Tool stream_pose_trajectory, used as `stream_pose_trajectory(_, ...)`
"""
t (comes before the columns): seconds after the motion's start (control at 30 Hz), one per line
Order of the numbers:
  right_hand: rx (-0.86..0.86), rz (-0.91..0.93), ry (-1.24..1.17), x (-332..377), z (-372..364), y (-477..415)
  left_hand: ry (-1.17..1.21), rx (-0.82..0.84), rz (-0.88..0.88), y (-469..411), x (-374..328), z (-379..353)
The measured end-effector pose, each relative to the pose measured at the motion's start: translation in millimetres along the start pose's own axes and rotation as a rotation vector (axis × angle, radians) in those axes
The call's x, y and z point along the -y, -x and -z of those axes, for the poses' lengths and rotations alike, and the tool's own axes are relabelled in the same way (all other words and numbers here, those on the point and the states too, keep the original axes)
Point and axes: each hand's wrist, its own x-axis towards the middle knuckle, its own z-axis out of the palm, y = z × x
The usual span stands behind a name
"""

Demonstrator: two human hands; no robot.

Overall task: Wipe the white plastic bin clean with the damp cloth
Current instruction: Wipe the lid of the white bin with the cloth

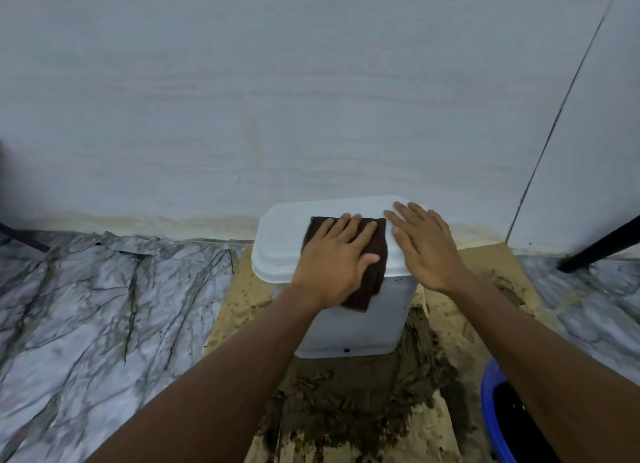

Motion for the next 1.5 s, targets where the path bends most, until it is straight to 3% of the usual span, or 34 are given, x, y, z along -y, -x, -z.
stream_pose_trajectory(0.17, 0.001, 0.028, -0.013, 0.2, -1.2, -0.1, 0.09, 0.03, 0.011, 15.4, 29.2, 8.9)
stream_pose_trajectory(0.4, -0.008, 0.015, -0.043, 3.9, -3.1, -1.3, 0.159, 0.029, 0.155, 70.3, 96.7, 24.0)
stream_pose_trajectory(0.8, -0.023, 0.023, -0.01, -2.1, -1.1, 0.9, 0.019, 0.007, -0.004, -3.7, -3.0, -1.8)
stream_pose_trajectory(1.13, -0.002, 0.012, -0.034, 4.9, -2.3, -1.2, 0.165, 0.027, 0.181, 72.5, 98.8, 20.6)
stream_pose_trajectory(1.5, -0.009, 0.014, -0.005, -0.8, -1.5, 1.1, 0.02, 0.04, -0.01, -1.2, 0.5, 3.7)
